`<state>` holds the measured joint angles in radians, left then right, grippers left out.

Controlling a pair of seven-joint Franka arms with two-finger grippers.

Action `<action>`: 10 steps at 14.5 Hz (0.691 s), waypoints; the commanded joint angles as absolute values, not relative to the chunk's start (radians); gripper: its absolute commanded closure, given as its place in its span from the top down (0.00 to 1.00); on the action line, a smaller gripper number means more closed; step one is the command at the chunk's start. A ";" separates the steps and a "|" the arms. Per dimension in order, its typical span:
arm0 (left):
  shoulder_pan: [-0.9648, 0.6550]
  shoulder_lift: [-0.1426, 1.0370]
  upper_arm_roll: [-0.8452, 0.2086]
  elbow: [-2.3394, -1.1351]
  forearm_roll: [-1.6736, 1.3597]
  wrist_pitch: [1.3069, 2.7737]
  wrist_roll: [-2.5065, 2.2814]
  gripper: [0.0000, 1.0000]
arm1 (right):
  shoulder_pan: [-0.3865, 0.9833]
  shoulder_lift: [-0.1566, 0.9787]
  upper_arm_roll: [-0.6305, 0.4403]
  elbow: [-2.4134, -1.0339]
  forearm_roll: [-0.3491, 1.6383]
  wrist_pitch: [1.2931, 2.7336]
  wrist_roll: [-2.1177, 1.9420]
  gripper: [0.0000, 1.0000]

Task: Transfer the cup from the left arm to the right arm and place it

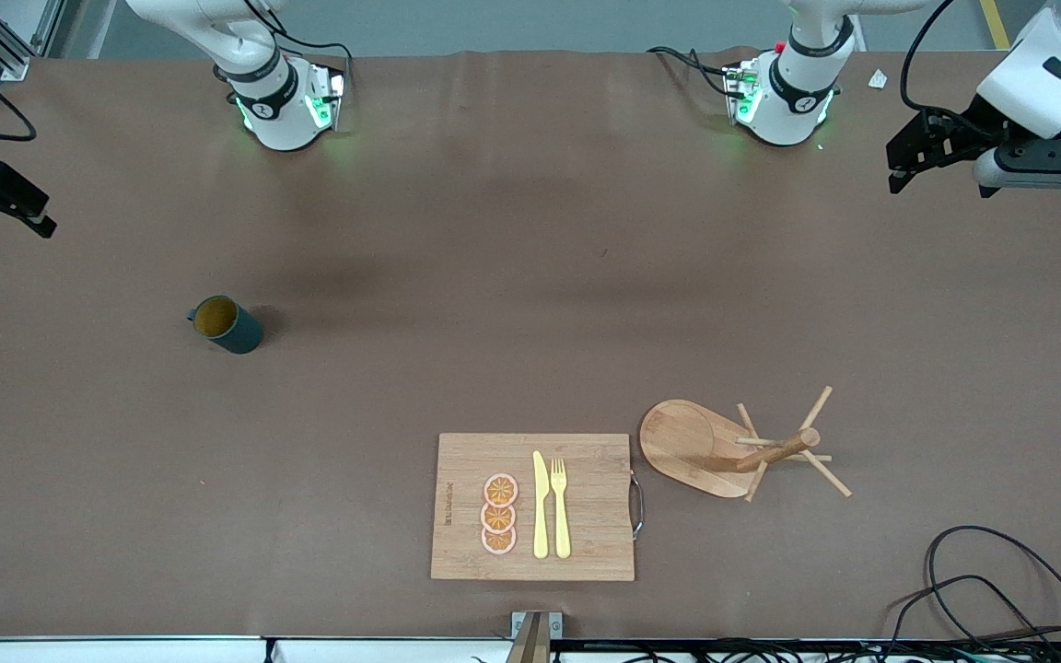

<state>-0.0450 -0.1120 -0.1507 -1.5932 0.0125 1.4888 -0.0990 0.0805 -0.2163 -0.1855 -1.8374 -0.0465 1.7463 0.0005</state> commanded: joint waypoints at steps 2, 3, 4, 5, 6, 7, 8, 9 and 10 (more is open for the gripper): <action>-0.038 -0.118 -0.156 -1.583 0.012 1.479 -0.089 1.00 | 0.104 -0.149 -0.184 -1.720 -0.025 1.675 0.003 1.00; -0.038 -0.118 -0.156 -1.582 0.012 1.479 -0.089 1.00 | 0.110 -0.147 -0.184 -1.715 -0.025 1.675 0.008 1.00; -0.037 -0.118 -0.156 -1.582 0.012 1.479 -0.087 1.00 | 0.113 -0.146 -0.184 -1.706 -0.025 1.675 0.009 1.00; -0.037 -0.118 -0.156 -1.582 0.012 1.479 -0.087 1.00 | 0.124 -0.140 -0.184 -1.700 -0.025 1.677 0.009 1.00; -0.038 -0.117 -0.156 -1.582 0.012 1.479 -0.087 1.00 | 0.135 -0.120 -0.184 -1.680 -0.026 1.675 0.012 1.00; -0.037 -0.117 -0.156 -1.582 0.014 1.479 -0.086 1.00 | 0.143 -0.098 -0.184 -1.657 -0.026 1.674 0.017 1.00; -0.037 -0.117 -0.156 -1.580 0.014 1.479 -0.086 1.00 | 0.141 -0.080 -0.184 -1.645 -0.028 1.674 0.014 1.00; -0.038 -0.117 -0.156 -1.580 0.014 1.479 -0.086 1.00 | 0.132 -0.071 -0.186 -1.625 -0.026 1.664 0.005 1.00; -0.038 -0.117 -0.156 -1.580 0.014 1.479 -0.087 1.00 | 0.129 -0.057 -0.186 -1.611 -0.025 1.651 0.003 1.00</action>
<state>-0.0450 -0.1120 -0.1509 -1.5926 0.0125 1.4888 -0.0985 0.1368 -0.1015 -0.1808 -1.6742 -0.0435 1.6897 0.0056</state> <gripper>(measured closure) 0.000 0.000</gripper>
